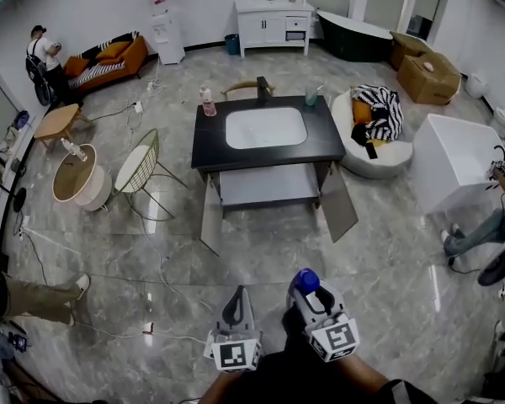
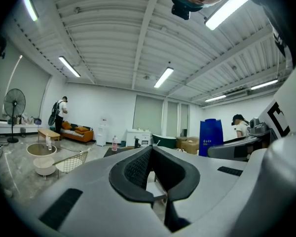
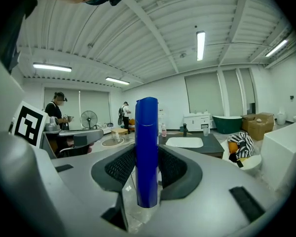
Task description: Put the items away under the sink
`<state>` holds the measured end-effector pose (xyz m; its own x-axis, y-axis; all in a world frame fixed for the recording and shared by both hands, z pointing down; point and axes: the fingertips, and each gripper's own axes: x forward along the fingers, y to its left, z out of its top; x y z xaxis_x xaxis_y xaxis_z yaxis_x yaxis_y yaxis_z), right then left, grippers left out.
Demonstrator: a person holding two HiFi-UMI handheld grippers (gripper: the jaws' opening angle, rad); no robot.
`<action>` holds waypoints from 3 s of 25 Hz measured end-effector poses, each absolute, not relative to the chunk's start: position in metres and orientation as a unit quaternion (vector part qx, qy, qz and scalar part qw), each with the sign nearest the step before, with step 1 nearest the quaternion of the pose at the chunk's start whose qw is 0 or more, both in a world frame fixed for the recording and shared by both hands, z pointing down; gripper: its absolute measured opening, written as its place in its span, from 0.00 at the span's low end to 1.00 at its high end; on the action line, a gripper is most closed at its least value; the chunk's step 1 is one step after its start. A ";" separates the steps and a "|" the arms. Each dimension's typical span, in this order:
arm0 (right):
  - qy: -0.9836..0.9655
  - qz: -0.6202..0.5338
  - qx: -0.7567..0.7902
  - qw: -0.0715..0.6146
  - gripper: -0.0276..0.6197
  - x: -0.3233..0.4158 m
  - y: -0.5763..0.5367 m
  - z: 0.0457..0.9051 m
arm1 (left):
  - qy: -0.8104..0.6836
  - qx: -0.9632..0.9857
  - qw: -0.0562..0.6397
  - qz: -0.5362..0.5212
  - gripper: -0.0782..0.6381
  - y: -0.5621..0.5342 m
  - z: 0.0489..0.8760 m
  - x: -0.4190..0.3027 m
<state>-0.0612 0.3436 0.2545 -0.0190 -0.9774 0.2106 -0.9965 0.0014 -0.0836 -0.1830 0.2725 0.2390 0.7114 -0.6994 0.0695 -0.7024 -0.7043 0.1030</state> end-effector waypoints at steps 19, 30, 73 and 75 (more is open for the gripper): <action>-0.782 0.069 0.615 0.073 0.27 0.071 0.174 0.272 | -0.485 0.872 0.069 0.019 0.13 0.140 0.241 -0.070; -0.799 0.061 0.592 0.082 0.27 0.068 0.071 0.284 | -0.501 0.862 0.076 0.012 0.13 0.036 0.253 -0.065; -0.882 0.045 0.462 0.084 0.27 0.068 -0.197 0.695 | -0.588 0.802 0.094 -0.039 0.13 -0.175 0.615 -0.032; -0.881 0.052 0.464 0.077 0.27 0.068 -0.204 0.721 | -0.590 0.801 0.094 -0.039 0.13 -0.177 0.634 -0.032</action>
